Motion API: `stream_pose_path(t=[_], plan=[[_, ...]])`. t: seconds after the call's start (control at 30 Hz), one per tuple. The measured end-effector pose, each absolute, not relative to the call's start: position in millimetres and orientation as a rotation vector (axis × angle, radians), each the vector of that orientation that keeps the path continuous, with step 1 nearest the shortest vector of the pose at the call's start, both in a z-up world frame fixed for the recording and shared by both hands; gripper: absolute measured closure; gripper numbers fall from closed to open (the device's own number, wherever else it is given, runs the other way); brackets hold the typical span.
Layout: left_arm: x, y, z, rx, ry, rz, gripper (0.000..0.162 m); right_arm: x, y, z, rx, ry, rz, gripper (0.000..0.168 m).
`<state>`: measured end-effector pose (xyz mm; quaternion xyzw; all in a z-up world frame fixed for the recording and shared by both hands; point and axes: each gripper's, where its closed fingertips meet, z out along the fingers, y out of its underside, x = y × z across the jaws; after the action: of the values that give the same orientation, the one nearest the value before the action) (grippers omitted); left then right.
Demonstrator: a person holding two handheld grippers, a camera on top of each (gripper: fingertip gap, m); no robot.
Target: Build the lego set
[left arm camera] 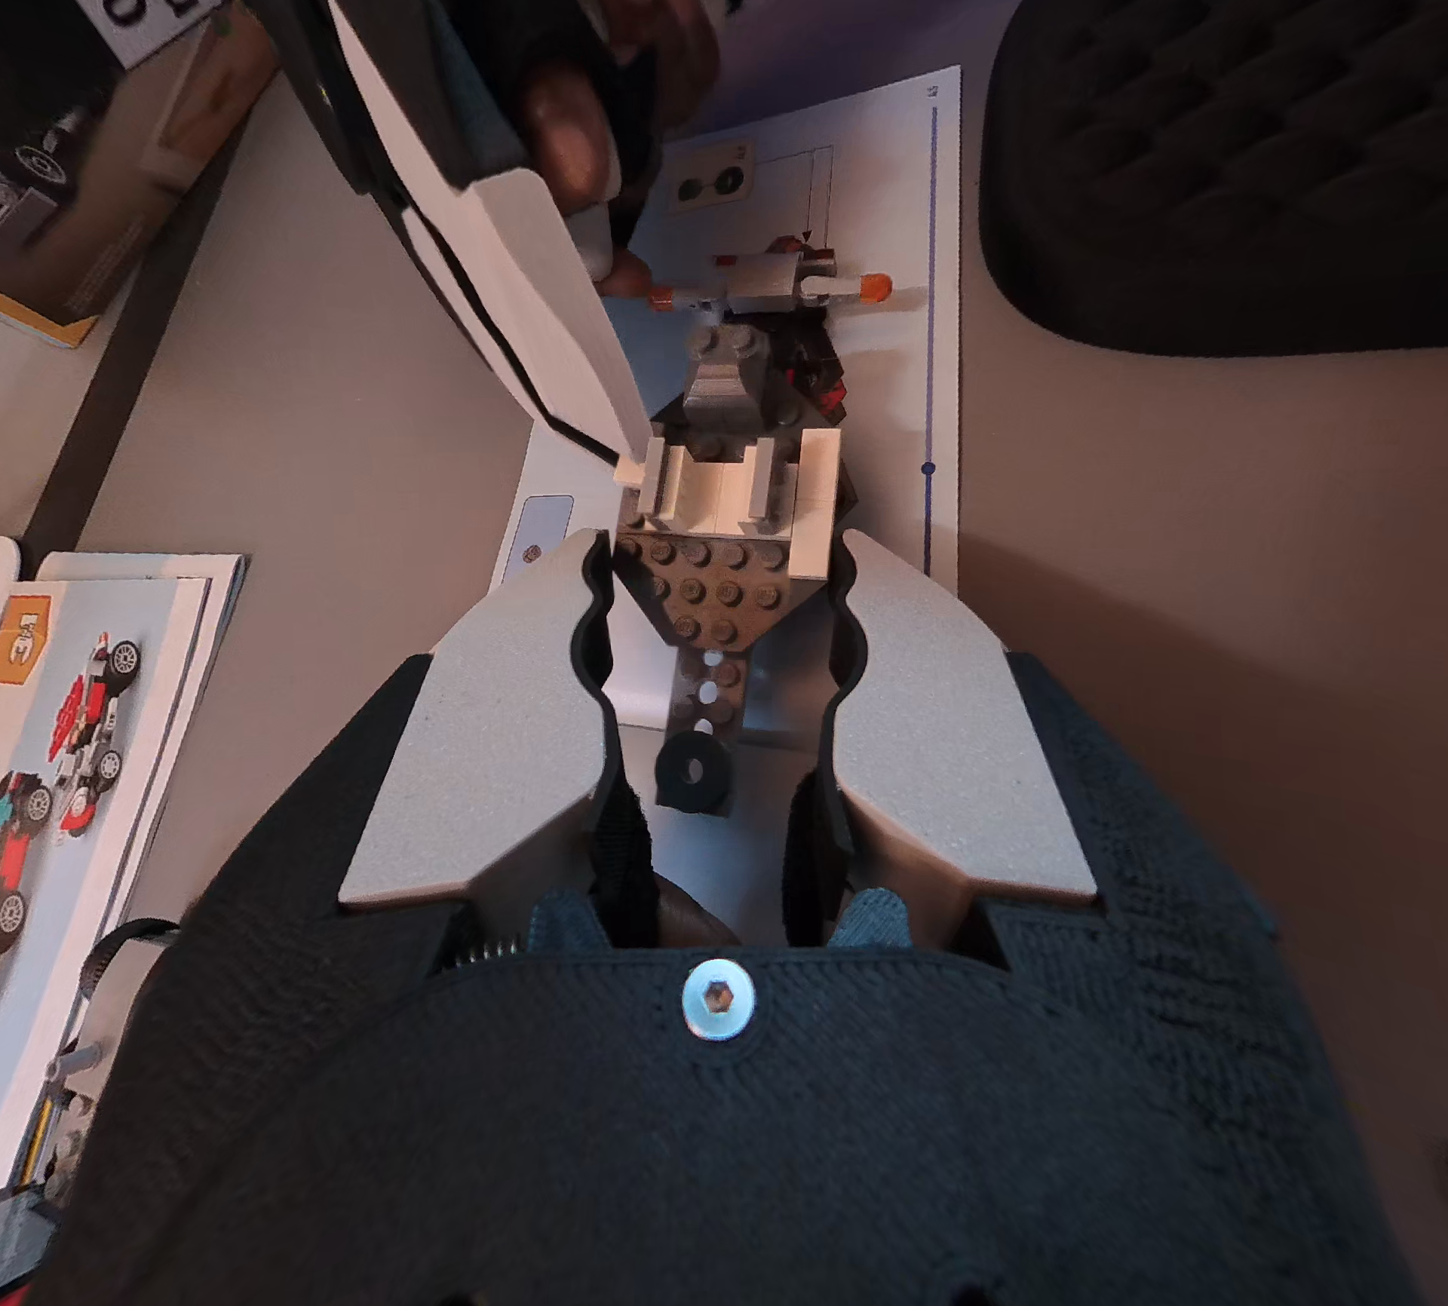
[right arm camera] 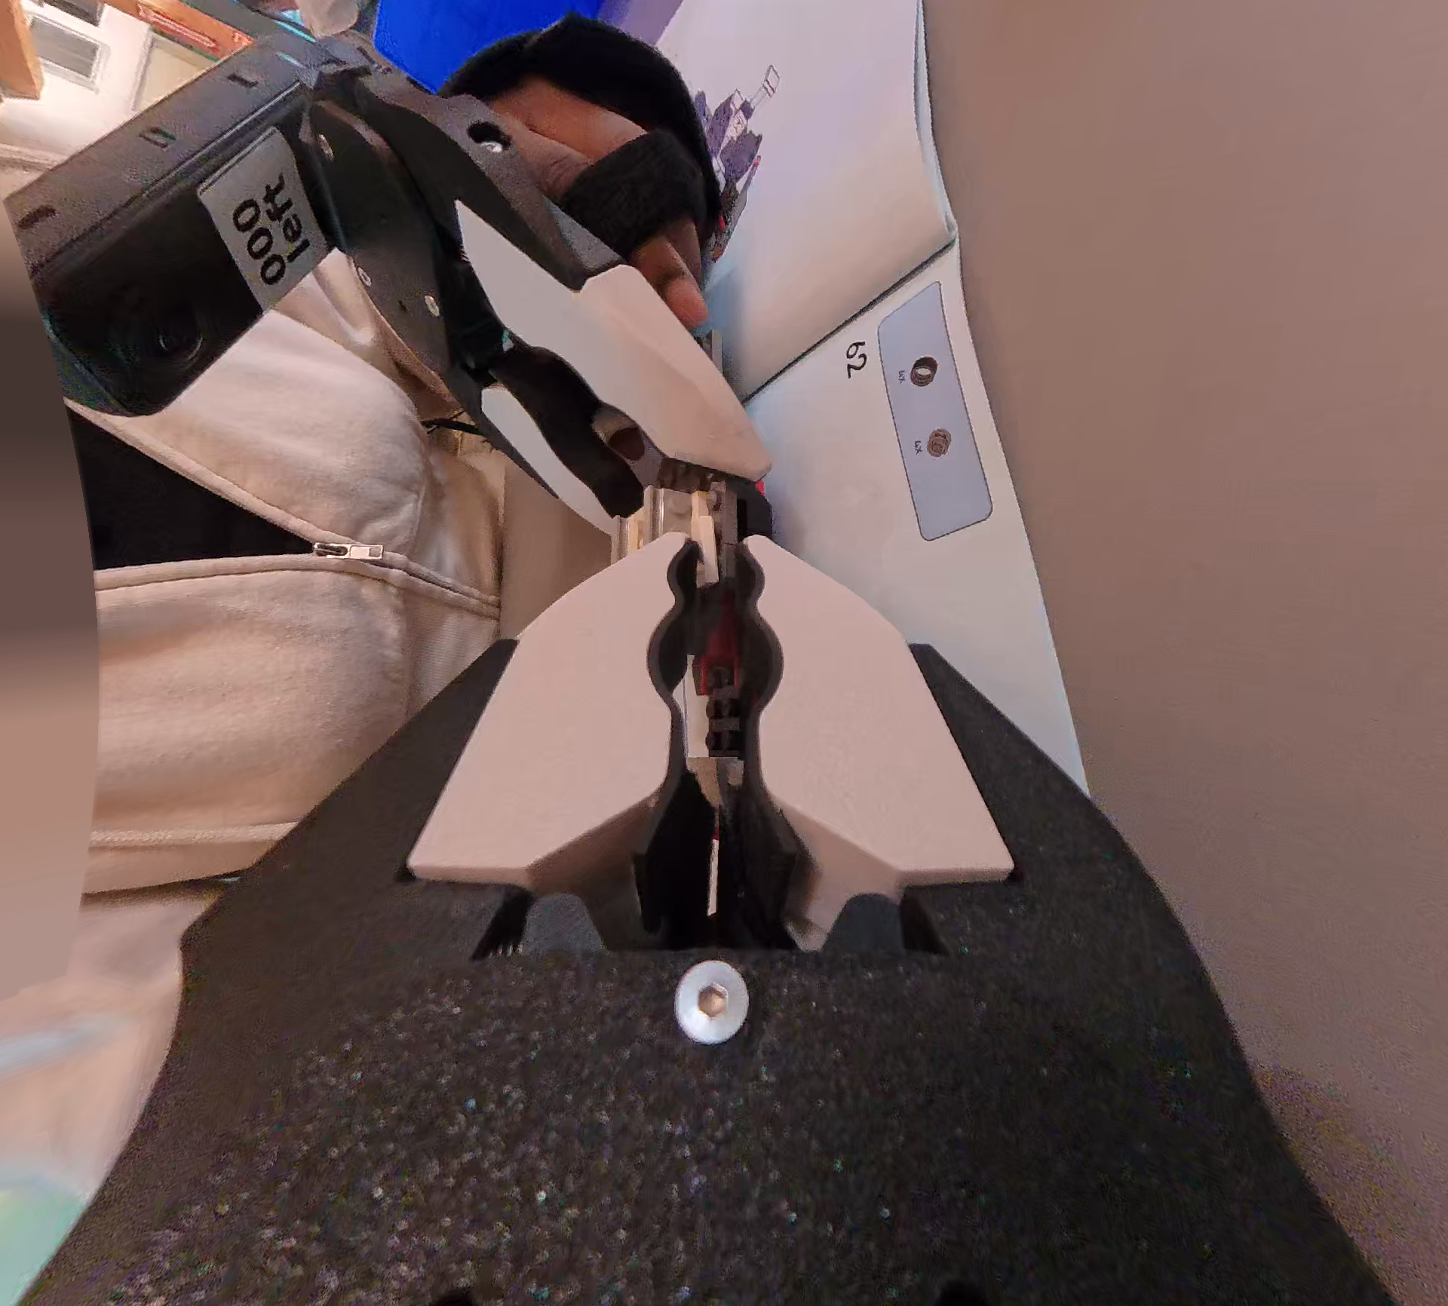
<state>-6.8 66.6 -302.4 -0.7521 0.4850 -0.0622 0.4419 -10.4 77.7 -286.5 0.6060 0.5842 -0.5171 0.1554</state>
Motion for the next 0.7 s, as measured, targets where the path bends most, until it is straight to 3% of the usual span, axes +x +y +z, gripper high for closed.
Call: stream_pose_path(t=[0.2,0.37,0.47,0.6,0.7], plan=[[-6.5,64.6,-302.6,-1.876,1.214,-0.179,0.108,-8.2,76.9,-285.4,1.702,1.632,-1.509,0.161],[-12.1,61.6,-278.3,-1.944,0.976,-0.607,0.104,-6.9,74.9,-281.9,1.679,1.661,-1.537,0.161],[-13.3,67.3,-260.1,-1.99,0.794,-0.895,0.116,-6.8,73.5,-281.5,1.668,1.683,-1.542,0.161],[-9.4,73.6,-273.1,-2.148,0.729,-1.071,0.143,-5.7,72.1,-280.5,1.66,1.709,-1.528,0.161],[-4.5,74.3,-280.2,-2.184,0.706,-1.161,0.146,-4.9,71.6,-281.1,1.658,1.72,-1.509,0.161]])
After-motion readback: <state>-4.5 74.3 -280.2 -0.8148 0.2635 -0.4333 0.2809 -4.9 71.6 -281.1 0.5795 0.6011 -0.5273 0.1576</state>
